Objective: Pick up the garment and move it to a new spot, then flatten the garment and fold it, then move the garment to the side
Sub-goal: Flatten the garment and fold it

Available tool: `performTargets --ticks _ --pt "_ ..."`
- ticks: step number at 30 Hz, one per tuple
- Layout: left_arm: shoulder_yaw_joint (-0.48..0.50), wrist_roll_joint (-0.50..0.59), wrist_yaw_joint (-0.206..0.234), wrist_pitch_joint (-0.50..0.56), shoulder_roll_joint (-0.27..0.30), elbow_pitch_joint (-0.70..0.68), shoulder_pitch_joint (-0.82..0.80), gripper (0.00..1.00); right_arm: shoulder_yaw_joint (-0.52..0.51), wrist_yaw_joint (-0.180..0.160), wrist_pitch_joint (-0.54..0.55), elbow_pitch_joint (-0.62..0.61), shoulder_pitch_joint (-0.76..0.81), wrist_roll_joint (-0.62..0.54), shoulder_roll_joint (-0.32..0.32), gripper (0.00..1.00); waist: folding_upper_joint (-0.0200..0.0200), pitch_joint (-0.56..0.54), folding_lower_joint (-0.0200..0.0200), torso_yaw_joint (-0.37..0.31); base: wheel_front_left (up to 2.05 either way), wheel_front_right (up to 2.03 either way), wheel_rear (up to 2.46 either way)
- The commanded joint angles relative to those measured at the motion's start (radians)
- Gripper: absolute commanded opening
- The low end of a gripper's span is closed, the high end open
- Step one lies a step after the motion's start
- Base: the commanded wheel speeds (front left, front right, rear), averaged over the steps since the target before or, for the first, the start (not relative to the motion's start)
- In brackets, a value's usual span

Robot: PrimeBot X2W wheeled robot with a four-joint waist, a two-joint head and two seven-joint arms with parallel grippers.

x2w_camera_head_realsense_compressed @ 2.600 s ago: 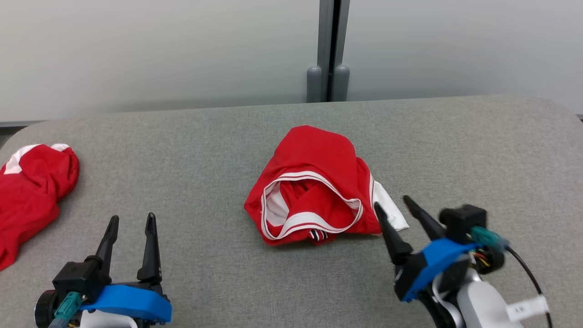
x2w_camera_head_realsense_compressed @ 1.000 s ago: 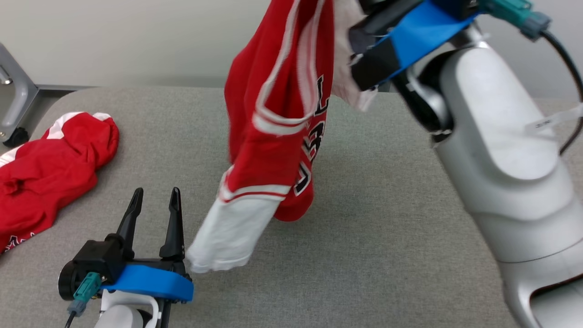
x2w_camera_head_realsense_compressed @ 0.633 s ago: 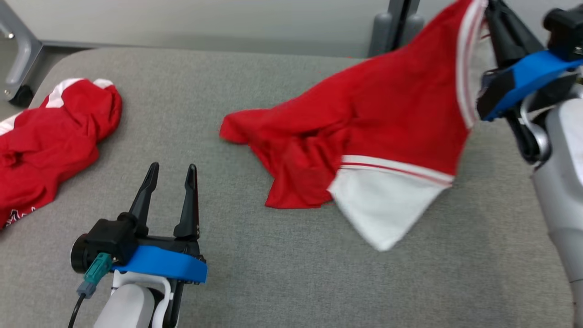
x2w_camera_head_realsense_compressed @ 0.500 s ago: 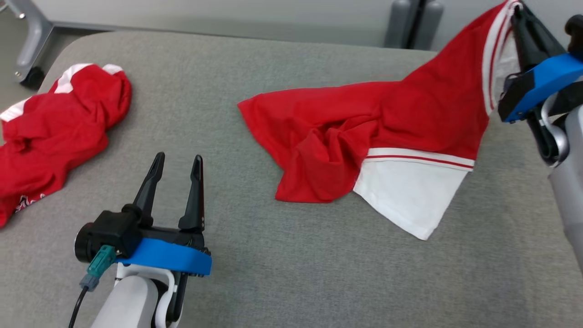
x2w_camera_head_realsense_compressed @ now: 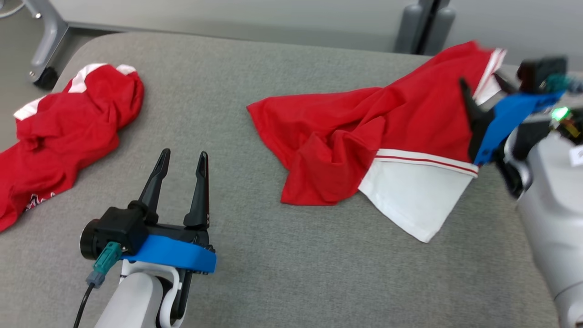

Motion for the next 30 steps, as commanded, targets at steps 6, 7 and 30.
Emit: performTargets --ticks 6,7,30 --pt "0.018 -0.009 0.014 -0.005 0.017 0.003 0.050 1.00 0.104 0.000 0.039 -0.147 0.219 0.089 0.045 1.00 0.0000 -0.087 -0.0001 -0.088 0.00 0.00 0.00" --pt "0.019 -0.011 0.016 -0.004 0.020 0.001 0.057 1.00 0.112 0.000 0.050 -0.181 0.253 0.091 0.047 1.00 0.0000 -0.092 -0.0001 -0.095 0.00 0.00 0.00" --pt "0.018 -0.031 0.022 0.012 0.043 -0.034 0.046 1.00 0.225 0.000 0.273 -0.465 0.560 -0.158 0.082 1.00 0.0000 -0.049 -0.0001 -0.082 0.00 0.00 0.00"
